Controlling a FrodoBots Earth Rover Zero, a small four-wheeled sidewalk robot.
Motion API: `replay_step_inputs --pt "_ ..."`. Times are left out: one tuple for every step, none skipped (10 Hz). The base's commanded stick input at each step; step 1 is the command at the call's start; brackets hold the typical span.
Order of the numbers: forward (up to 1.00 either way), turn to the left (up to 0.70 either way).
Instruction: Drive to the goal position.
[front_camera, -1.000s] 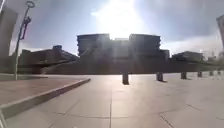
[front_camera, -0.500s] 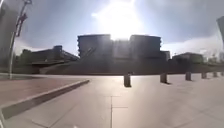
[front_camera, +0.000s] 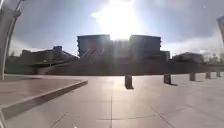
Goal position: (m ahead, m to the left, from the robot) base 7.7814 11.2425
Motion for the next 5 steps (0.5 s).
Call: replay_step_inputs --pt "0.85 0.00" --pt "0.85 0.00" --pt "0.85 0.00" --pt "0.85 0.00" --pt "0.85 0.00"
